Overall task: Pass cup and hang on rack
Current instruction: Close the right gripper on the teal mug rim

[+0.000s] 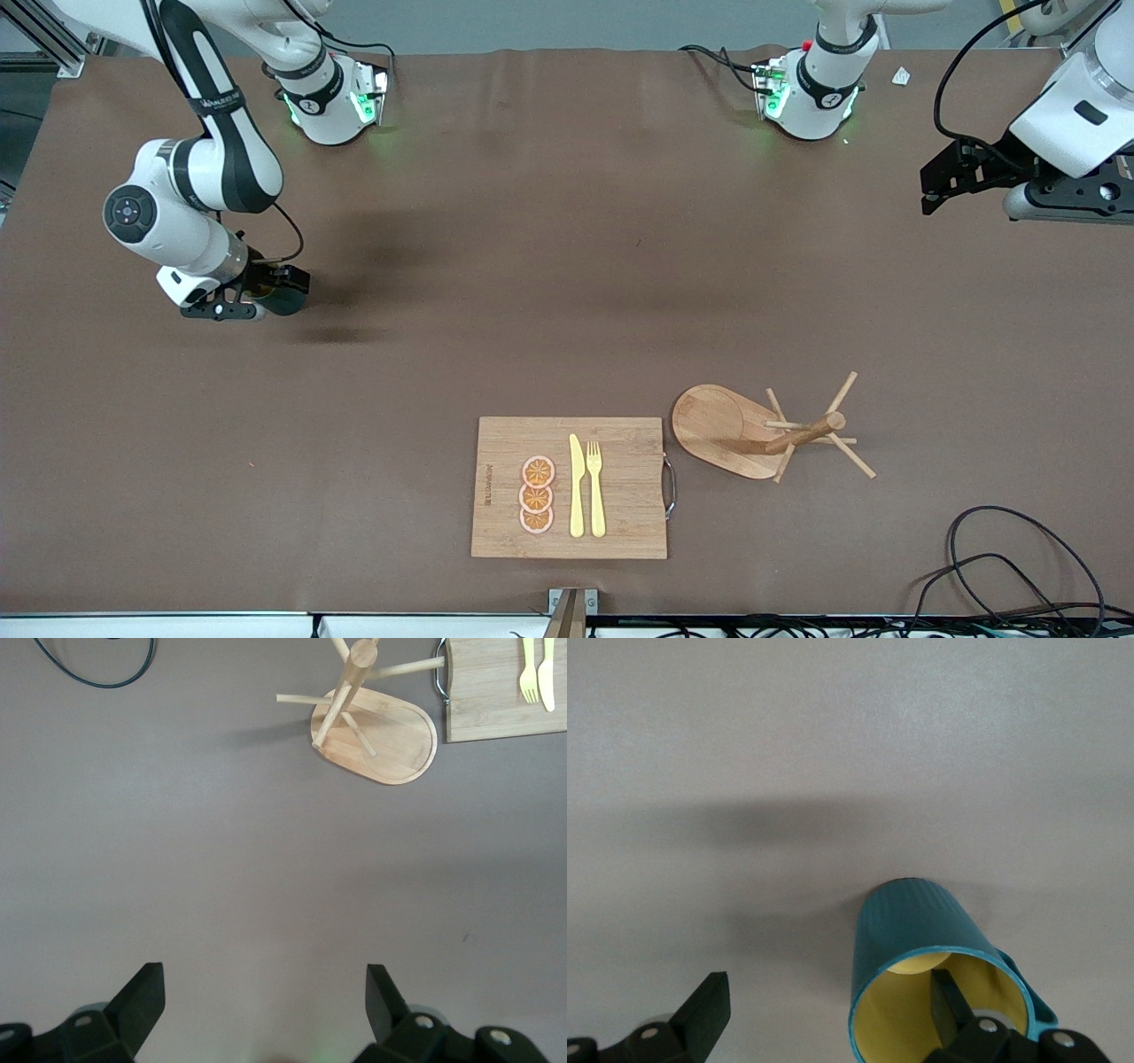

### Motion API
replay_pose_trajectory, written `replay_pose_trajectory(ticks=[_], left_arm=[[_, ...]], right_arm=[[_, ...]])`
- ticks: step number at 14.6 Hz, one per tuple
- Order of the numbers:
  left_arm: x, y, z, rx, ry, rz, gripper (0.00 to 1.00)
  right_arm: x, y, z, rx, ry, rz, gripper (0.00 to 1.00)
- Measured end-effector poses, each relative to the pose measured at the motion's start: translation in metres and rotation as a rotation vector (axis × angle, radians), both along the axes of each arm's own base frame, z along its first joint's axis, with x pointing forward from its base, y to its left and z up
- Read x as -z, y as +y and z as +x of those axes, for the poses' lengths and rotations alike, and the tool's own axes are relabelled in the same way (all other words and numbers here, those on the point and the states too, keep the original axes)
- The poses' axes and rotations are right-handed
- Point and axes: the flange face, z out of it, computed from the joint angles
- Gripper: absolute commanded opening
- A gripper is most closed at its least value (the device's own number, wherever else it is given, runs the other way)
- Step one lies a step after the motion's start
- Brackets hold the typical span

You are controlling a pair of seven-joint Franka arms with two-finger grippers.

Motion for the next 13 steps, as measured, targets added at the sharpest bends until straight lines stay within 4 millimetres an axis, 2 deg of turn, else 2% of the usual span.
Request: replay_pose_trajectory(ticks=[2, 4, 9, 13], left_arm=[[0.001, 0.0, 0.0, 0.0, 0.002, 0.0, 1.0], [0.001, 0.0, 0.0, 0.0, 0.003, 0.001, 1.0], [0.005, 0.0, 0.001, 0.0, 0.012, 0.002, 1.0], [0.008, 0.0, 0.002, 0.0, 0.017, 0.002, 1.0]], right_arm=[[0.001, -0.002, 0.0, 0.005, -0.002, 0.0, 0.94], [0.005, -0.004, -0.003, 0.01, -0.013, -0.002, 0.79], [0.018, -0.008, -0.009, 0.021, -0.016, -0.004, 0.52], [0.017, -0.019, -0.009, 0.047, -0.02, -0.005, 0.22]])
